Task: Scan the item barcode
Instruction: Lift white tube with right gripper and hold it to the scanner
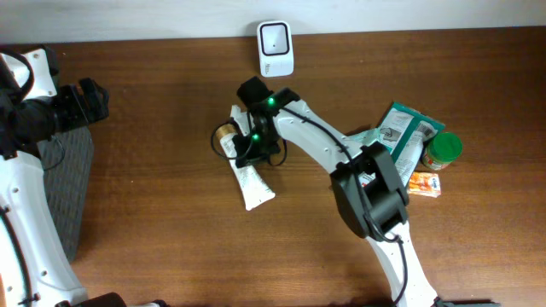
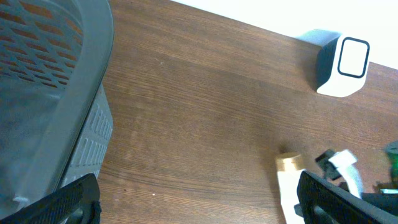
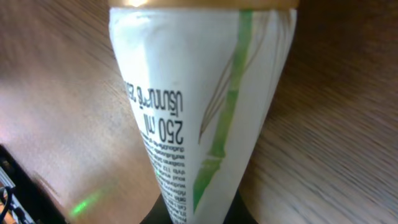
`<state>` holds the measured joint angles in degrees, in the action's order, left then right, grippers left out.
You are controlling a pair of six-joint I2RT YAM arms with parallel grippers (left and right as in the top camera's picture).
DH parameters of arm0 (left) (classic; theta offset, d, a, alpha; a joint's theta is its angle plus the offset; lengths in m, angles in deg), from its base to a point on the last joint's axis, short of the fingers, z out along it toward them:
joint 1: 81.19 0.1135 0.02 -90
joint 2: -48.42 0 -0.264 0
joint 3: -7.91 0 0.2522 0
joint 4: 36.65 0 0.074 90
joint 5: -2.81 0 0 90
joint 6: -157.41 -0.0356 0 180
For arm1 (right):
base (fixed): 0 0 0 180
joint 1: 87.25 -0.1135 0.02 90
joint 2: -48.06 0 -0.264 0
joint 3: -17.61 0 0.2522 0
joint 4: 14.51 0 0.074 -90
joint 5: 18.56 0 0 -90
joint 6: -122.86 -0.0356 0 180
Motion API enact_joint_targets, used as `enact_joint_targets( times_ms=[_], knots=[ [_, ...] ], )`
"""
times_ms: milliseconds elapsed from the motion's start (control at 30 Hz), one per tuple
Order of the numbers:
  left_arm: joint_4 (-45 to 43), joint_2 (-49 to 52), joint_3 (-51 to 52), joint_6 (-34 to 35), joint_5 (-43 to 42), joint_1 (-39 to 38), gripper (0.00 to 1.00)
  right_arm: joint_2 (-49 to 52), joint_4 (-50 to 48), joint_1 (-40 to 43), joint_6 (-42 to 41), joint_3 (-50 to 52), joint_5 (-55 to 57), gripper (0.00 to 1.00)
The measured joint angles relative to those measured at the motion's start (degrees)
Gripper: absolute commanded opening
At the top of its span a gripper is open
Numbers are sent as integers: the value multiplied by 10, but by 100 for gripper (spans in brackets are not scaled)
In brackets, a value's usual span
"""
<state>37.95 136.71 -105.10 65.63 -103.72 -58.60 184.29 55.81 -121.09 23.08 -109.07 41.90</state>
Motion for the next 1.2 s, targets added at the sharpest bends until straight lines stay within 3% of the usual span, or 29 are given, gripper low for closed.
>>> enact_joint_targets(
  times_ms=[133, 233, 400, 500, 567, 667, 767, 900, 1000, 1200],
  knots=[
    [0, 0, 0, 0, 0, 0, 99, -183, 33, 74, 42, 3, -1, 4],
    [0, 0, 0, 0, 0, 0, 99, -252, 39, 135, 53, 3, -40, 4],
    [0, 0, 0, 0, 0, 0, 99, -255, 38, 167, 57, 3, -85, 4],
    [0, 0, 0, 0, 0, 0, 99, -251, 50, 150, 40, -31, 58, 4],
    [1, 0, 0, 0, 0, 0, 99, -241, -43, 134, 61, -73, 234, 4],
    [2, 0, 0, 0, 0, 0, 99, -154, -258, 100, 214, -82, 448, 4],
    [0, 0, 0, 0, 0, 0, 99, -30, -384, 79, 377, -80, 560, 4],
    [0, 0, 0, 0, 0, 0, 99, 75, -591, 82, 535, -76, 648, 4],
    [0, 0, 0, 0, 0, 0, 99, 108, -600, 83, 589, -76, 666, 4],
    [0, 0, 0, 0, 0, 0, 99, 110, -599, 83, 600, -76, 672, 4]
  ],
)
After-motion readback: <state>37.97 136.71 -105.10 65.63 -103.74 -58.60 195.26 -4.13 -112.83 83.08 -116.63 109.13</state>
